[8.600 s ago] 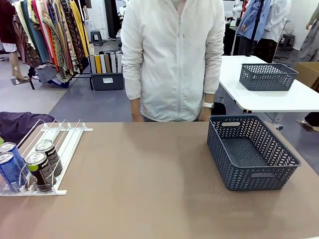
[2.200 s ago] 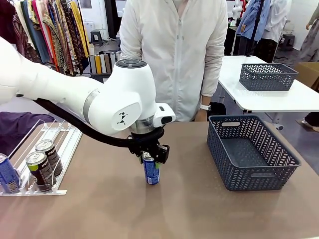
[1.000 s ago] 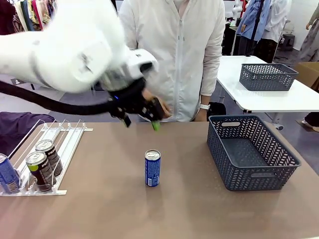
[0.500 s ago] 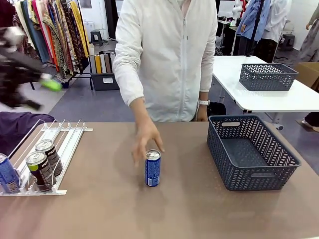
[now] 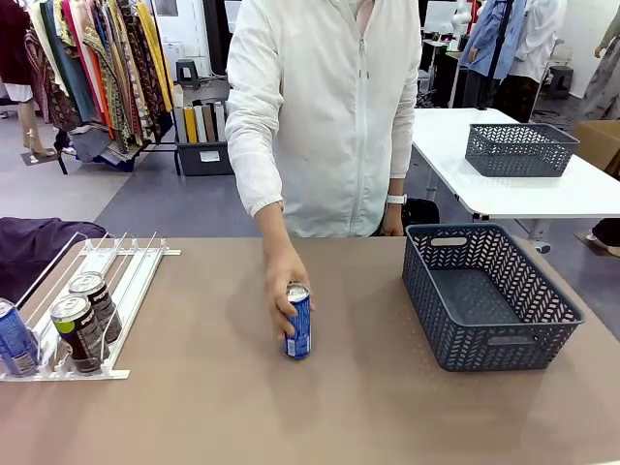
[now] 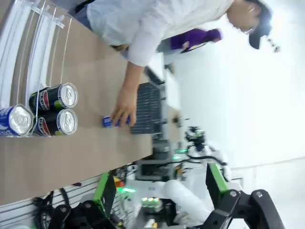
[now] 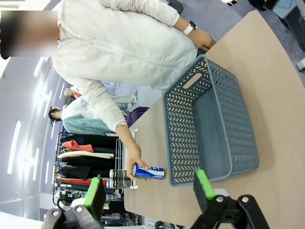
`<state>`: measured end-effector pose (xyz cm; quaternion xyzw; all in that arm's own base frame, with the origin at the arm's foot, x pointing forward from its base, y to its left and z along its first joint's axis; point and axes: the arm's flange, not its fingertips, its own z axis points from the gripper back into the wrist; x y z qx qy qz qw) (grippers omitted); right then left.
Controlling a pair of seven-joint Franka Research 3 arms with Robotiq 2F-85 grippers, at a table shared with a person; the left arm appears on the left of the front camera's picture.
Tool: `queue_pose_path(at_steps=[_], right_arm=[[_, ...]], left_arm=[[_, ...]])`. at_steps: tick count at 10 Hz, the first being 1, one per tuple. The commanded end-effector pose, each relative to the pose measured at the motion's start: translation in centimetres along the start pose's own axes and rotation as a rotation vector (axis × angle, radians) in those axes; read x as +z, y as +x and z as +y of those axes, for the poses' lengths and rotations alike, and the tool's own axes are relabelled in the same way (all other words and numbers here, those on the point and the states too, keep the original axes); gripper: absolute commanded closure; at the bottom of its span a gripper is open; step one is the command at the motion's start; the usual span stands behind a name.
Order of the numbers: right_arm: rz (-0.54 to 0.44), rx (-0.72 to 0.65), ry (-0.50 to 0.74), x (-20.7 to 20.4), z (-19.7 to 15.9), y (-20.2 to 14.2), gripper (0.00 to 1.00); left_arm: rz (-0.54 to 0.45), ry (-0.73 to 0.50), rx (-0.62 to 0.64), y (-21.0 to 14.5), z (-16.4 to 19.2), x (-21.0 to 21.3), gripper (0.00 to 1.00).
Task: Retrieve and store the cans from the dispenser.
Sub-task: Pick up one can from the Automatic Can Dispenser and place it in the middle of the table, then pick up the last remaining can from one row of the Automatic Can Dispenser and place it in the middle of the table.
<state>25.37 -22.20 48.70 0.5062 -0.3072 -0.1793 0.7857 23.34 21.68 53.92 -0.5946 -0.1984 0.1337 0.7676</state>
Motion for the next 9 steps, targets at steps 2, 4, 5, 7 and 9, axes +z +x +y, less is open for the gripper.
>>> queue_pose_path(at_steps=[2, 4, 5, 7, 9], right_arm=[[-0.019, 0.016, 0.027, -0.1, 0.1, 0.3, 0.00], [-0.019, 0.016, 0.027, -0.1, 0.1, 0.3, 0.00], [-0.019, 0.016, 0.027, -0.1, 0.1, 0.3, 0.00], [-0.019, 0.016, 0.027, -0.1, 0.1, 0.3, 0.00], [-0.019, 0.016, 0.027, -0.1, 0.1, 0.3, 0.00]], left_arm=[[0.000, 0.000, 0.000, 0.0, 0.0, 0.0, 0.00], [0.000, 0.000, 0.000, 0.0, 0.0, 0.0, 0.00], [0.000, 0.000, 0.000, 0.0, 0.0, 0.0, 0.00], [0.000, 0.000, 0.000, 0.0, 0.0, 0.0, 0.00], [0.000, 0.000, 0.000, 0.0, 0.0, 0.0, 0.00]])
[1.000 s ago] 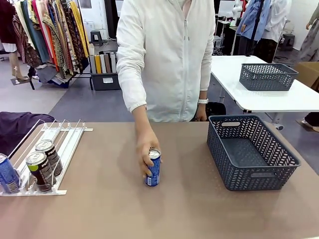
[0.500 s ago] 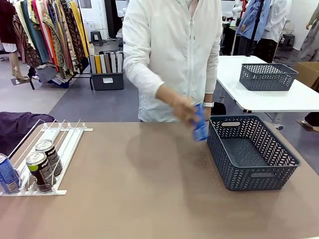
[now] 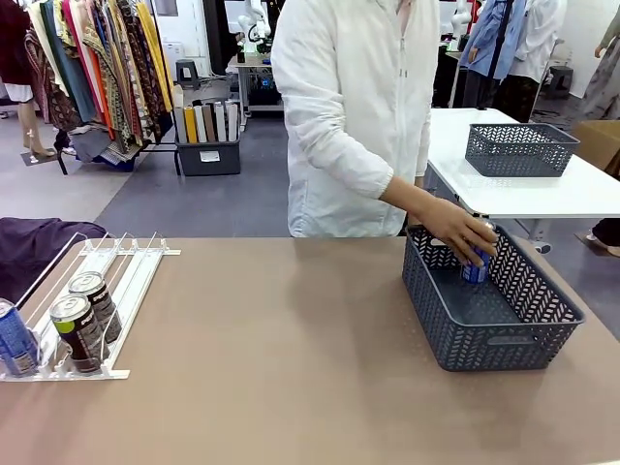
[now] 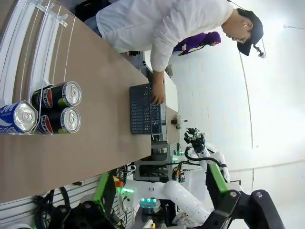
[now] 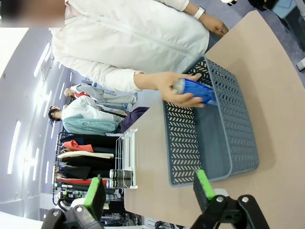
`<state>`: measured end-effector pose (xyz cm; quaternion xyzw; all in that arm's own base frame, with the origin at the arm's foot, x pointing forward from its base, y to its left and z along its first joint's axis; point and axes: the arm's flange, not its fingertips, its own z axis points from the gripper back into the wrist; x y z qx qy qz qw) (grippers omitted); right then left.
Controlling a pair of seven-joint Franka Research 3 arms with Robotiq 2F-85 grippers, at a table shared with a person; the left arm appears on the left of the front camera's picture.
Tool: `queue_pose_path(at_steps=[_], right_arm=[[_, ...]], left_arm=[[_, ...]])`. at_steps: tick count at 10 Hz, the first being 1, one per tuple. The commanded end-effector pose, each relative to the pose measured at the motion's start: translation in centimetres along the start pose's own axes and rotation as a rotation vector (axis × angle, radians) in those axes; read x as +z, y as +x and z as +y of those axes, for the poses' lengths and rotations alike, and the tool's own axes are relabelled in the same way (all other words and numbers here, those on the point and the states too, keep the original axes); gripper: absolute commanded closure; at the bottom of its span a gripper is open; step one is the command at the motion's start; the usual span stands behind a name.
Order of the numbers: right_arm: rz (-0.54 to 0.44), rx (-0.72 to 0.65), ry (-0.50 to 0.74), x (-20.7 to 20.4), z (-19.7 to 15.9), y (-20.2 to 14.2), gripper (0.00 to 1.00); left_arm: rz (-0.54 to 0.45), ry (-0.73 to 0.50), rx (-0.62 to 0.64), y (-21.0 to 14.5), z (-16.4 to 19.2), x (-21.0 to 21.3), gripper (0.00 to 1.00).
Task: Retrieve and store the cans from the dispenser.
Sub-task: Pick up the last remaining can from one row of the Automatic Can Dispenser and place it in the middle of the table.
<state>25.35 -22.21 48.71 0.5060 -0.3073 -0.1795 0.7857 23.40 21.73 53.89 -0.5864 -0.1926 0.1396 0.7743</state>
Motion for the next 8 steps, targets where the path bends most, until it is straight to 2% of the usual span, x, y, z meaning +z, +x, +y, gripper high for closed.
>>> queue_pose_path(at_steps=[1, 7, 8], right_arm=[[-0.019, 0.016, 0.028, -0.1, 0.1, 0.3, 0.00], [-0.019, 0.016, 0.028, -0.1, 0.1, 0.3, 0.00], [-0.019, 0.016, 0.028, -0.1, 0.1, 0.3, 0.00]], left_arm=[[-0.002, -0.024, -0.011, -0.1, 0.0, 0.0, 0.00], [0.000, -0.001, 0.002, 0.0, 0.1, 0.0, 0.00], [0.036, 0.210, -0.021, 0.0, -1.4, -2.0, 0.00]])
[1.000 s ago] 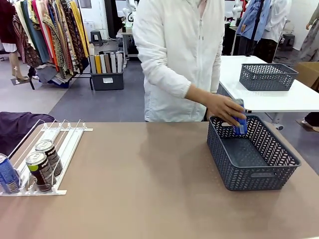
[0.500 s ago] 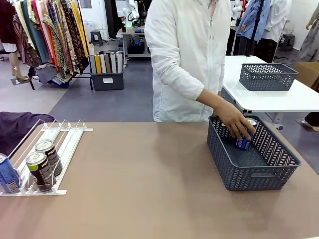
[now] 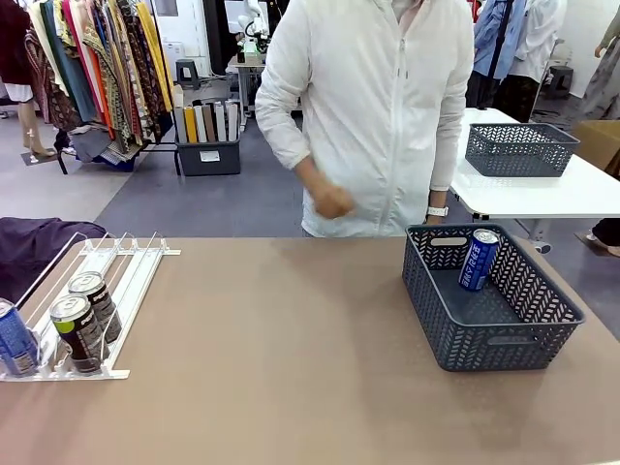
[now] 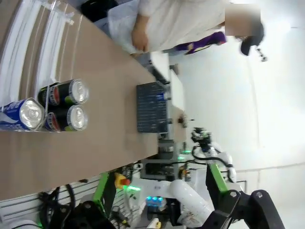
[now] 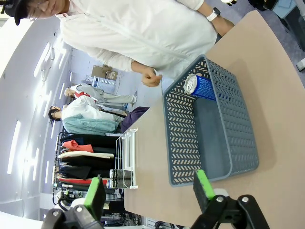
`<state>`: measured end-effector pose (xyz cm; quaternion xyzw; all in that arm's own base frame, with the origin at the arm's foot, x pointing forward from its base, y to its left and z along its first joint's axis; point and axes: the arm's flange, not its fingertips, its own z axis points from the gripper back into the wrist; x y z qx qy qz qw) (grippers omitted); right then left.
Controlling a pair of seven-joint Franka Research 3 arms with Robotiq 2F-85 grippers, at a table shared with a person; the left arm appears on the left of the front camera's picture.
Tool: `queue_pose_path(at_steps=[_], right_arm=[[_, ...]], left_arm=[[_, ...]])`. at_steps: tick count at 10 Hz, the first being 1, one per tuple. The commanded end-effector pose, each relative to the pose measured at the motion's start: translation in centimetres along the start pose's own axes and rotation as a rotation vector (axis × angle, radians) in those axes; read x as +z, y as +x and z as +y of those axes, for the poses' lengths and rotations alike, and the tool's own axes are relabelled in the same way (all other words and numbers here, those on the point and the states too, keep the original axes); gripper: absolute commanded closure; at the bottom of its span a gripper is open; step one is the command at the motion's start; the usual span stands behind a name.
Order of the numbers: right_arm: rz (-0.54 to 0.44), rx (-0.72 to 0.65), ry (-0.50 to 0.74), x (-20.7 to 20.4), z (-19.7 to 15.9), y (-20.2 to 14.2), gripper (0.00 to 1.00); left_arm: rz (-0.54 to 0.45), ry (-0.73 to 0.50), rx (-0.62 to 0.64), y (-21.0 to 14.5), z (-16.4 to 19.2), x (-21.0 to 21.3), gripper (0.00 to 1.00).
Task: Retrieve and store the cans from the dispenser.
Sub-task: Pick up the last remaining can from one row of the Automatic Can Dispenser and place it in the middle of the table.
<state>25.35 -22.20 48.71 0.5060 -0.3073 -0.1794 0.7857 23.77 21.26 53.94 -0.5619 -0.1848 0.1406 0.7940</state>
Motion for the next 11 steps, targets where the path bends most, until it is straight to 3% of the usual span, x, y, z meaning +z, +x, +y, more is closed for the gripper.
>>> queue_pose_path(at_steps=[1, 3, 4, 5, 7, 8, 9, 11], right_arm=[[-0.019, 0.016, 0.028, -0.1, 0.1, 0.3, 0.00], [-0.019, 0.016, 0.028, -0.1, 0.1, 0.3, 0.00], [-0.019, 0.016, 0.028, -0.1, 0.1, 0.3, 0.00], [-0.019, 0.016, 0.028, -0.1, 0.1, 0.3, 0.00], [-0.019, 0.016, 0.028, -0.1, 0.1, 0.3, 0.00], [-0.019, 0.016, 0.028, -0.1, 0.1, 0.3, 0.00], [-0.019, 0.016, 0.028, -0.1, 0.1, 0.3, 0.00], [-0.019, 0.016, 0.028, -0.1, 0.1, 0.3, 0.00]], left_arm=[[0.059, 0.340, -0.060, 0.0, -2.4, -3.6, 0.00], [0.084, 0.596, -0.116, -0.2, -3.9, -8.6, 0.00], [0.015, 0.793, -0.125, -0.4, -4.0, -11.3, 0.00], [0.036, 0.918, -0.164, -0.8, -3.8, -13.1, 0.00], [-0.049, 1.202, -0.254, -1.0, -2.8, -14.8, 0.00], [-0.025, 1.250, -0.323, -1.2, -2.3, -15.4, 0.00], [-0.073, 1.196, -0.318, -0.8, -2.3, -15.9, 0.00], [-0.039, 1.176, -0.309, -0.4, -4.1, -15.4, 0.00]])
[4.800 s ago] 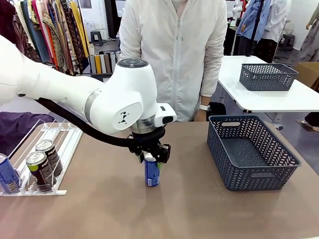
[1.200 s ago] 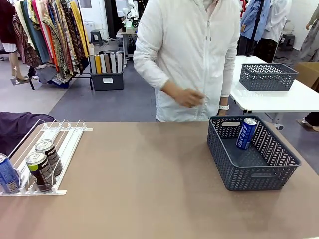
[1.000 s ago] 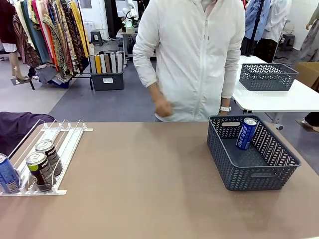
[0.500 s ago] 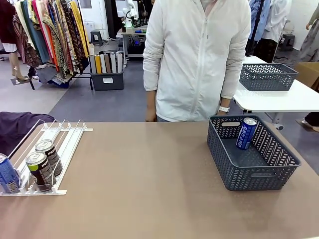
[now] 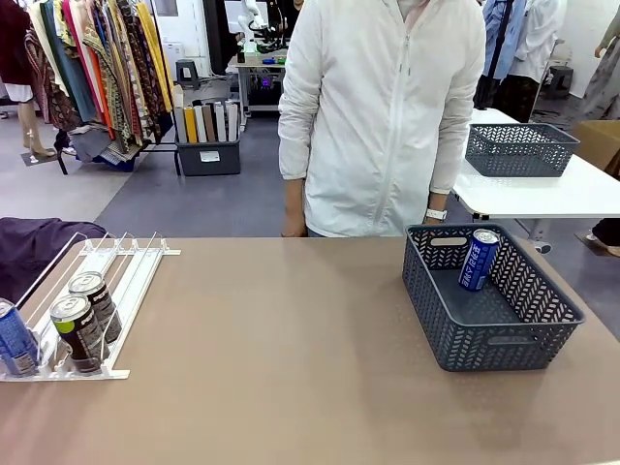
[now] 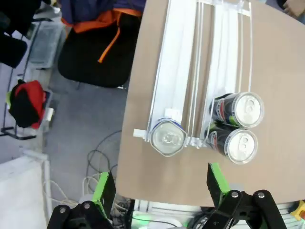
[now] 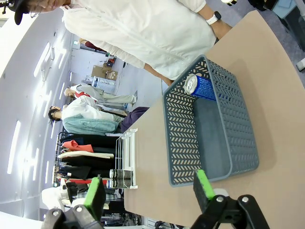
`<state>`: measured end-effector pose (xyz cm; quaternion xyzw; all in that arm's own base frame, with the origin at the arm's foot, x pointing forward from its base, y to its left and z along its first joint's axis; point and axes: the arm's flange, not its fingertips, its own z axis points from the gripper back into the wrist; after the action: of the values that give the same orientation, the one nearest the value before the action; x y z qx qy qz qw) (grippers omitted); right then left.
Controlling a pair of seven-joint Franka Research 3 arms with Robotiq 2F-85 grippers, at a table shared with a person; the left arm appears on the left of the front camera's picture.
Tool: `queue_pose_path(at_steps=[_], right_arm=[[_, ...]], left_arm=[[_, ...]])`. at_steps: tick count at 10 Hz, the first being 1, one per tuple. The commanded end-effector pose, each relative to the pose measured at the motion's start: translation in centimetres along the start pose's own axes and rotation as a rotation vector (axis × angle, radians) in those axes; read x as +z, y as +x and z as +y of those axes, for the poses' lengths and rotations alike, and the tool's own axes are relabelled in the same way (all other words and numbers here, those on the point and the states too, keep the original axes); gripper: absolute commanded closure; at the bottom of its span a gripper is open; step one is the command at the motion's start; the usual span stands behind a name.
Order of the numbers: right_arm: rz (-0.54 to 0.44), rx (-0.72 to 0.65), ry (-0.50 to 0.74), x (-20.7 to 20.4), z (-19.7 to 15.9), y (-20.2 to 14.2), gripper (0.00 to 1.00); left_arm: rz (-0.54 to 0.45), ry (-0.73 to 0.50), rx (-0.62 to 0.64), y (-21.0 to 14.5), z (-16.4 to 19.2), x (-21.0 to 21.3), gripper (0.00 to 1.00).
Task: Retrieve and store the cans from the dispenser.
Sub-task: Pick up the last remaining can from one row of the Automatic Can Dispenser and place it in the middle of the table.
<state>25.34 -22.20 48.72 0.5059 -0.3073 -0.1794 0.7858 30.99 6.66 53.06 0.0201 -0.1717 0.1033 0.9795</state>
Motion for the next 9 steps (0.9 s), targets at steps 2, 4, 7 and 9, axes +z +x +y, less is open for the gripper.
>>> queue_pose_path(at_steps=[2, 4, 7, 9], right_arm=[[-0.019, 0.016, 0.028, -0.1, 0.1, 0.3, 0.00], [-0.019, 0.016, 0.028, -0.1, 0.1, 0.3, 0.00], [-0.019, 0.016, 0.028, -0.1, 0.1, 0.3, 0.00], [-0.019, 0.016, 0.028, -0.1, 0.1, 0.3, 0.00]], left_arm=[[0.000, 0.000, 0.000, 0.0, 0.0, 0.0, 0.00], [0.087, -0.034, -0.044, 0.8, -0.3, -3.1, 0.00], [0.161, 0.006, 0.006, 1.5, -0.4, -6.5, 0.00], [0.222, -0.012, 0.004, 1.6, -0.5, -8.5, 0.00]])
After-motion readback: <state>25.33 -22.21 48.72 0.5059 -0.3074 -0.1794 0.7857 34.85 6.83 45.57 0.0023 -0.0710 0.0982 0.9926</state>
